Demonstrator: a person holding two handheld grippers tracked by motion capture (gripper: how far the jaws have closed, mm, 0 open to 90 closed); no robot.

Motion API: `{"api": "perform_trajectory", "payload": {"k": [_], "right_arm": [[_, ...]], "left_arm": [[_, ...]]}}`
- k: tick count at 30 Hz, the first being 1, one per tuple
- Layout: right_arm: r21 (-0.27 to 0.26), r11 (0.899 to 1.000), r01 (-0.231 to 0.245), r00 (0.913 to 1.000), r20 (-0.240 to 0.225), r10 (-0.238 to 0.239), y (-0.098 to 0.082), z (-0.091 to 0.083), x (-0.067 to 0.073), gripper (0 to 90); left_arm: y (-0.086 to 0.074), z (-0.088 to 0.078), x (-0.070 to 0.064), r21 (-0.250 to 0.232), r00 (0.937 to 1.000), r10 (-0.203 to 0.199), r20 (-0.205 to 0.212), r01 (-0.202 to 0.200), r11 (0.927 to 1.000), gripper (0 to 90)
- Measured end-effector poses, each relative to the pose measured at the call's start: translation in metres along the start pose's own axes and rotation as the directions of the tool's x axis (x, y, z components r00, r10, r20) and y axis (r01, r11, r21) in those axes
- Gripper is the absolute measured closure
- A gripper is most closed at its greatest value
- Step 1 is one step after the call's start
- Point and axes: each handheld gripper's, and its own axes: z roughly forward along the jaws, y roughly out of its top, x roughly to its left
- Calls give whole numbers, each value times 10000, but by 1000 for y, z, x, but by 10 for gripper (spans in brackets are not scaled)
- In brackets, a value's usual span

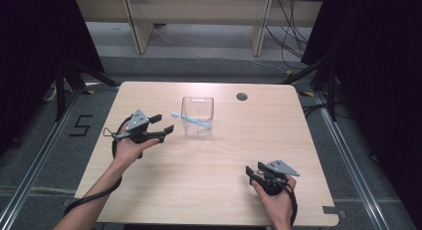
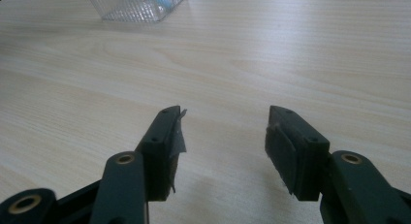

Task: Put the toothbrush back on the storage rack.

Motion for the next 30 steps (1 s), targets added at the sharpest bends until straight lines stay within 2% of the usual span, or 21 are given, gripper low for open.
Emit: {"api": "perform_trajectory", "payload": {"k": [3, 4, 5, 8, 9, 14, 18, 19, 21, 22, 23, 24, 25, 26, 30], "right_arm": [[-25, 10000, 35, 10000, -1, -35, 0, 0, 0, 477], [33, 10000, -94, 10000, -6, 94, 0, 0, 1, 477], [-135, 9999, 17, 10000, -3, -17, 0, 1, 0, 476], [-27, 10000, 29, 10000, 16, -29, 0, 0, 0, 476], [24, 9999, -100, 9999, 0, 100, 0, 0, 1, 476], [-118, 9999, 19, 10000, 19, -19, 0, 1, 1, 476], [-143, 9999, -90, 9999, -77, 89, 0, 2, 2, 476], [-181, 9998, -108, 9996, -278, 103, -1, 4, 1, 475], [-176, 9998, -93, 9996, -265, 88, -1, 4, 1, 475], [-158, 9999, -22, 9999, -112, 20, 0, 2, 1, 475], [9, 9989, -460, 9989, -121, 460, 0, 1, 4, 475], [104, 9989, -461, 9989, -56, 461, 0, -1, 4, 475], [-7, 10000, 43, 10000, 88, -43, 0, -1, 1, 475], [3, 9999, -134, 9999, 12, 134, 0, 0, 1, 475], [-65, 9999, -96, 9999, -36, 96, 0, 0, 1, 475]], "left_arm": [[-3, -6, 0, 19, 10000, -17, -42, 17, 10000, 301], [-5, -8, 0, -13, 10000, -34, -63, 34, 10000, 301], [-6, -10, 0, 4, 10000, -29, -73, 29, 10000, 302], [-9, -18, 0, 85, 9999, -43, -158, 45, 10000, 301], [-10, -21, 0, 111, 9998, -100, -166, 102, 9999, 301], [-17, -32, 1, 107, 9995, -213, -215, 215, 9997, 300], [-22, -40, -1, 228, 9994, -198, -298, 205, 9995, 298], [-23, -42, -1, 205, 9993, -206, -304, 213, 9996, 298], [-26, -46, -2, 121, 9995, -187, -273, 190, 9997, 297], [-27, -49, -3, 183, 9993, -162, -342, 169, 9997, 297], [-29, -51, -3, 176, 9993, -143, -342, 149, 9997, 296], [-31, -54, -3, 239, 9991, -114, -406, 123, 9996, 296], [-33, -56, -4, 112, 9991, -172, -388, 176, 9998, 296], [-35, -58, -4, 160, 9990, -169, -407, 176, 9997, 296], [-44, -71, -7, 246, 9984, -74, -552, 88, 9997, 295]]}}
